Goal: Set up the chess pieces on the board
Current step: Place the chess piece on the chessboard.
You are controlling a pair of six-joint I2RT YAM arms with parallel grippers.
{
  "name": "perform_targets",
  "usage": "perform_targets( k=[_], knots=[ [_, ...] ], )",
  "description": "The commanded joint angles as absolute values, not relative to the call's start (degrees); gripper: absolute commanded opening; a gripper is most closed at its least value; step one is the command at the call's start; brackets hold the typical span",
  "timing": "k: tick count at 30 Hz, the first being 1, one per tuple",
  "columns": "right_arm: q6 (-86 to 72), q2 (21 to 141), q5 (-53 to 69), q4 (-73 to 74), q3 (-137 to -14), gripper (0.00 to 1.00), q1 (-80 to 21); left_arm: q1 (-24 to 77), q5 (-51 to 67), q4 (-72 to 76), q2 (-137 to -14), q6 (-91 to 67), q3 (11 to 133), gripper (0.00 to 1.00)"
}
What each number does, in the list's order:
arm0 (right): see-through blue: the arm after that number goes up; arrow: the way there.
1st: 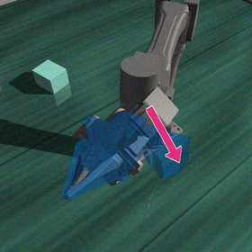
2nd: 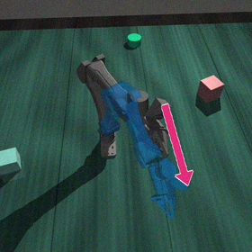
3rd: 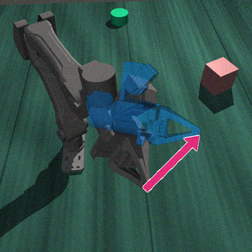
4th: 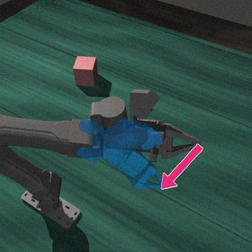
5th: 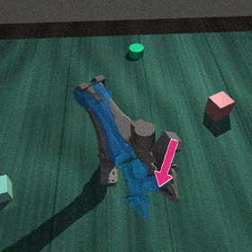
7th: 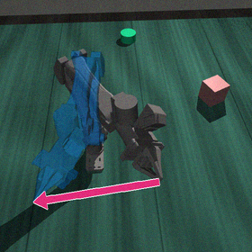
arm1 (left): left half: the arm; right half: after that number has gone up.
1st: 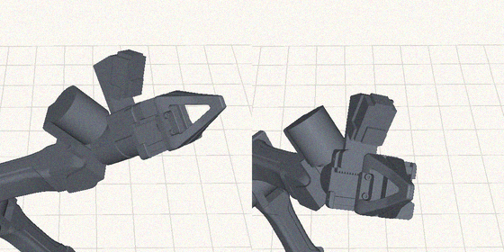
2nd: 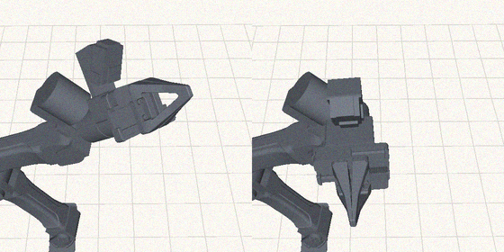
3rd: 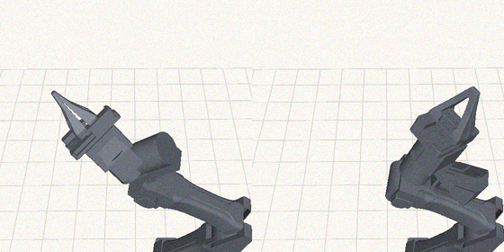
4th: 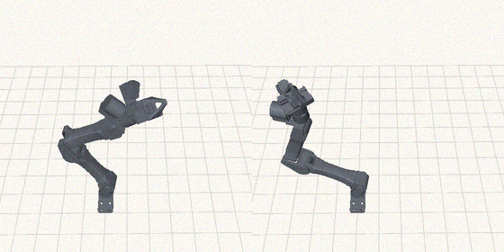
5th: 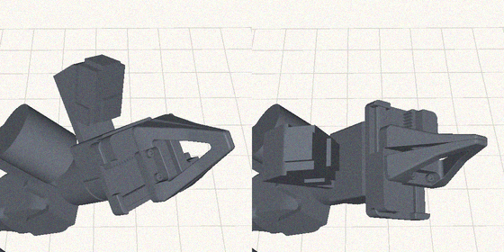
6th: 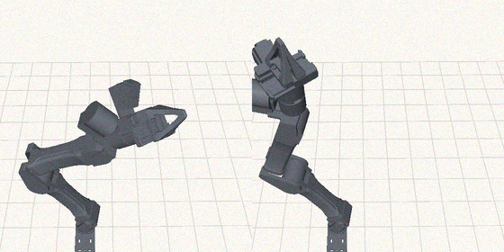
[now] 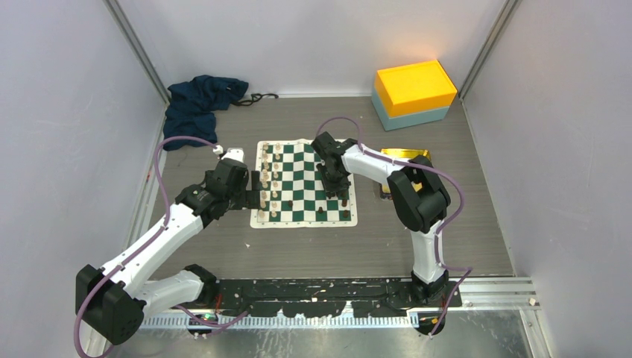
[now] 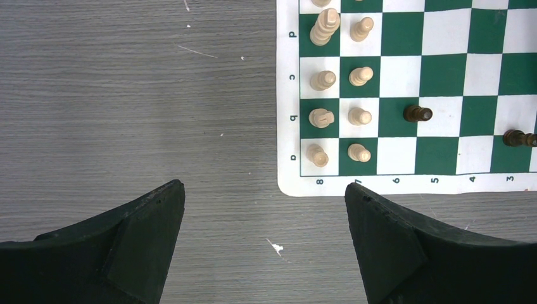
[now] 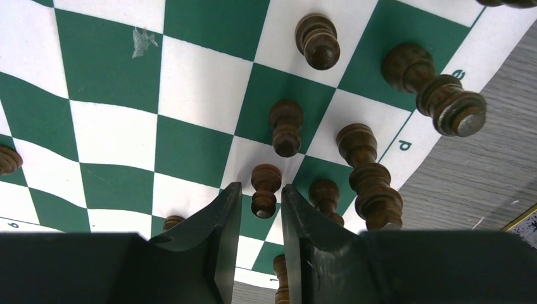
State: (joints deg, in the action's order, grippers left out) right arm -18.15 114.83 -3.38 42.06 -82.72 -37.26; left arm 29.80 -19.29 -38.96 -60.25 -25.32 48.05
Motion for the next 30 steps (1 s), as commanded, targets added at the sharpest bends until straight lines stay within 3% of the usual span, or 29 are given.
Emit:
perform_targets(
  k=[1,30],
  knots=[
    [-18.3,114.1,-3.5,41.9,-84.5,0.36,-37.0,29.4,-19.0,-37.4,-59.7,-25.8,48.2,0.98],
    [-16.9,108.8,-5.7,47.1,-90.2,0.36,-37.3,29.4,-19.0,-37.1,-59.7,-25.4,48.6,0.98]
  ],
)
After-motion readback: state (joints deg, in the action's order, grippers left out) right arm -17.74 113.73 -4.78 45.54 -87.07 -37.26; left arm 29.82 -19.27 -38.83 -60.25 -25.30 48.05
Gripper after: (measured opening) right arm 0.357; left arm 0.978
